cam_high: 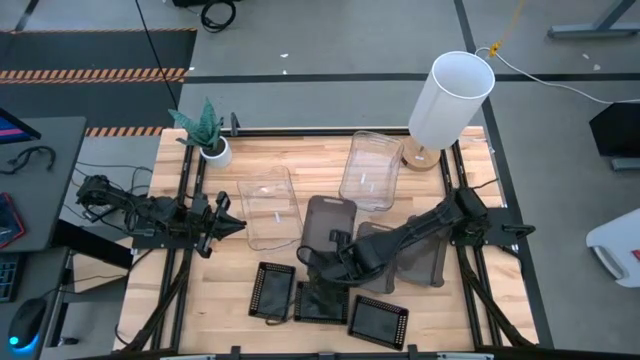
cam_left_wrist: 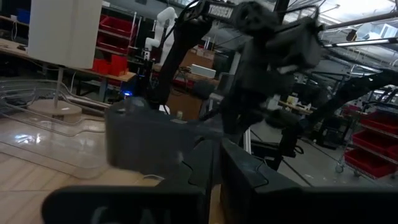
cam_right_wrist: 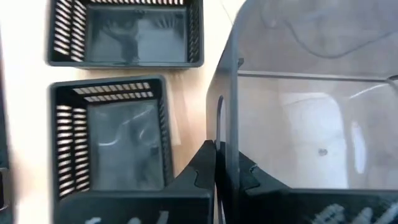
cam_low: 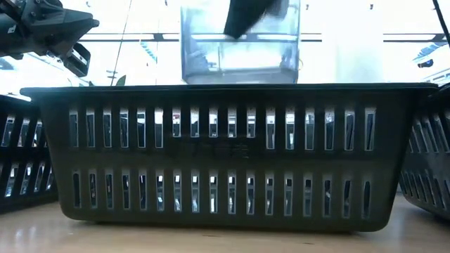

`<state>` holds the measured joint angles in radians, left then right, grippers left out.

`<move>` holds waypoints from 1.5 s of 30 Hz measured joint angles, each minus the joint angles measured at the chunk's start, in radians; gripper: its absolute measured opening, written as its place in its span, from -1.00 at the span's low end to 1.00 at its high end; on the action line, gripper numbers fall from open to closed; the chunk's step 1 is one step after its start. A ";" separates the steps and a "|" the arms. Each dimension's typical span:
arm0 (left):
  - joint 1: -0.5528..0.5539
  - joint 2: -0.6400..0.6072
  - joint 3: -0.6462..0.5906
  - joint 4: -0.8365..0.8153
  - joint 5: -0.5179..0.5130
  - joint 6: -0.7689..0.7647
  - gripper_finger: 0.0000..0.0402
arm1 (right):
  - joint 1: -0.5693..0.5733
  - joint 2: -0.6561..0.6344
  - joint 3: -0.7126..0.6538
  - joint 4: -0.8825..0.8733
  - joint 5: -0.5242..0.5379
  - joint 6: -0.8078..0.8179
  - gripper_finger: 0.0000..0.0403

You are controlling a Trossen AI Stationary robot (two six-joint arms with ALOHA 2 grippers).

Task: Stack baskets by color
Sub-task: Stack the left transparent black bin on top of the middle transparent black bin

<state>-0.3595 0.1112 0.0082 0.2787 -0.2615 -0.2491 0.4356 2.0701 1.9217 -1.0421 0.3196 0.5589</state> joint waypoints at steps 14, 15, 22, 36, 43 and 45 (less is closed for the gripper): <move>0.000 0.000 0.000 0.000 0.000 0.000 -0.82 | 0.212 -0.011 0.073 -0.398 0.139 0.306 -0.96; 0.000 0.000 0.000 0.000 0.000 0.000 -0.82 | 0.224 -0.011 0.073 -0.402 0.133 0.312 -0.96; 0.000 0.000 0.000 0.000 0.000 0.000 -0.86 | 0.271 -0.011 0.073 -0.402 0.117 0.375 -0.96; 0.000 0.000 0.000 0.000 0.000 0.000 -0.82 | 0.289 -0.010 -0.123 -0.250 0.136 0.444 -0.96; 0.000 0.000 0.000 0.000 0.000 0.000 -0.85 | 0.290 -0.010 -0.165 -0.217 0.116 0.440 -0.96; 0.000 0.000 0.000 0.000 0.000 0.000 -0.83 | 0.290 -0.010 -0.165 -0.198 0.113 0.423 -0.95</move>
<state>-0.3593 0.1108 0.0082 0.2789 -0.2613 -0.2491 0.7254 2.0605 1.7565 -1.2403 0.4329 0.9824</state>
